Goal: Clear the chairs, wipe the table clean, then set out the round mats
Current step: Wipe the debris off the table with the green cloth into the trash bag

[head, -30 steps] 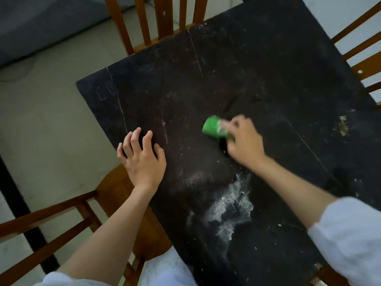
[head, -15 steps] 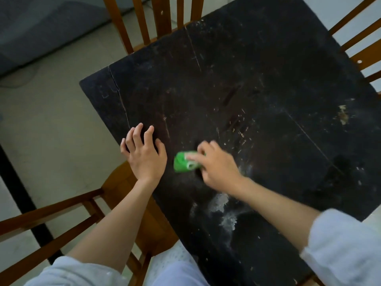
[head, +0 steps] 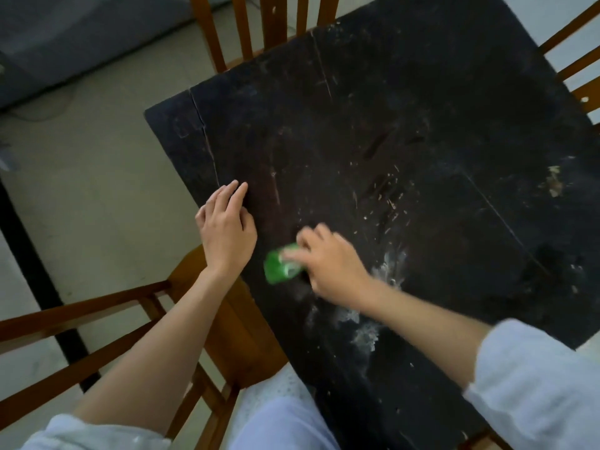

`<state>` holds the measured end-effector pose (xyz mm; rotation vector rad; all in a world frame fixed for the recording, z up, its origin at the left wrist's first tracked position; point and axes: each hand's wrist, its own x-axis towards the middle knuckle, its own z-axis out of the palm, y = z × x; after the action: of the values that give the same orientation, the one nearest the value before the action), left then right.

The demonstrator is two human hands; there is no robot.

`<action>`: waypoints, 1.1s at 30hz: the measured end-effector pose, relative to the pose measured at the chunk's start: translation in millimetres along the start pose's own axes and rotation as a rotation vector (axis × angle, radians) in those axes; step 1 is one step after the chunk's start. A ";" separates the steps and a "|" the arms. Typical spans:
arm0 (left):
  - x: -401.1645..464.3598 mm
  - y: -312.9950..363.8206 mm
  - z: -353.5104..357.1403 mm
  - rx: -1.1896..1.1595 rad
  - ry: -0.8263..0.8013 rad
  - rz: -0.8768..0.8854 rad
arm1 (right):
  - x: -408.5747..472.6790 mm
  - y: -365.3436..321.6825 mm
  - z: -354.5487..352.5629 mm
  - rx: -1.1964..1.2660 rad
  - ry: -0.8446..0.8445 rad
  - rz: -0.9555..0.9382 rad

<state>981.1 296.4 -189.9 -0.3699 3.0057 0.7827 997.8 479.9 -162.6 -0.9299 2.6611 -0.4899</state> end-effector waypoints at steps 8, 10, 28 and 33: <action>-42.4 -5.2 9.0 -0.008 0.042 0.005 | -37.7 5.8 -23.9 0.042 -0.063 -0.041; -46.0 -7.3 6.7 -0.042 0.049 -0.073 | 3.4 2.4 -23.3 0.019 0.036 0.063; -92.1 26.6 23.3 0.122 -0.108 0.119 | -41.4 99.5 -50.2 -0.014 0.224 0.634; -94.1 22.6 28.0 0.142 -0.118 0.121 | -61.8 85.7 -32.5 -0.017 0.180 0.743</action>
<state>1066.0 350.1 -196.7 -0.1344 2.9708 0.5696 985.7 589.7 -158.6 0.1447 2.8983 -0.3751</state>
